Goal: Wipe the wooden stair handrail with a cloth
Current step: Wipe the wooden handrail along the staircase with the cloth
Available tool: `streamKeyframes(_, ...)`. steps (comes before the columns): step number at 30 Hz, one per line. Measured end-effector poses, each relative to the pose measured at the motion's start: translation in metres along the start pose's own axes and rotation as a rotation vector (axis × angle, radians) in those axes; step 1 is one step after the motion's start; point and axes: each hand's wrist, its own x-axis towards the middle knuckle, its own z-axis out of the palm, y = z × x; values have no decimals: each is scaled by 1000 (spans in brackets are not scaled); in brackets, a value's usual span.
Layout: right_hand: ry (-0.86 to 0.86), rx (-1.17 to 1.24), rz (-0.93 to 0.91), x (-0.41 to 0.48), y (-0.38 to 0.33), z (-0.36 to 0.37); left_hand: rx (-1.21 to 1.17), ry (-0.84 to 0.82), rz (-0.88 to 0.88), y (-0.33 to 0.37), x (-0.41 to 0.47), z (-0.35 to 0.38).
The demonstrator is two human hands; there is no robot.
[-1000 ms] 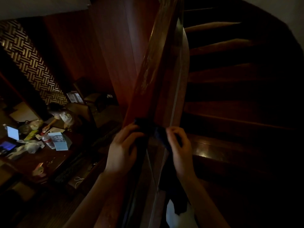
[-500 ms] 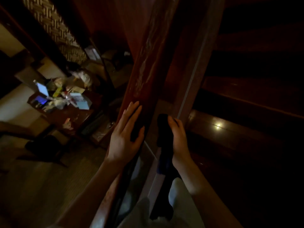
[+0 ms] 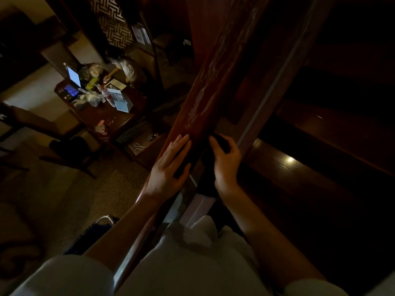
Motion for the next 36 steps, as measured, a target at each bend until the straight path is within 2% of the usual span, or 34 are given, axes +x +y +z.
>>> streamKeyframes(4, 93, 55, -109, 30, -28, 2, 2, 18, 9, 0, 1, 4)
streamKeyframes(7, 88, 59, -167, 20, -17, 4, 7, 21, 2, -1, 1, 4)
streamKeyframes(13, -35, -17, -33, -12, 26, -11, 27, 27, -6, 3, 4, 3)
streamKeyframes(15, -27, -10, -76, 1, 12, -8, 23, 32, -4, 4, 4, 4)
streamKeyframes(20, 139, 20, -229, 64, -74, 7, 11, 47, -5, 6, 5, 5)
streamKeyframes(23, 134, 41, -258, 77, -100, 5, 18, 49, 14, 7, 5, 4)
streamKeyframes(27, 131, 18, -209, 38, -44, 1, 31, 38, 8, 8, 5, 3)
streamKeyframes(31, 10, 31, -5, -6, 14, -12, 37, 35, -6, 10, 6, 1)
streamKeyframes(34, -12, 45, -7, 9, -2, -10, 27, 37, 5, 10, 5, 2)
streamKeyframes(36, 69, 52, -85, 33, -34, -2, 31, 45, -5, 10, 5, 2)
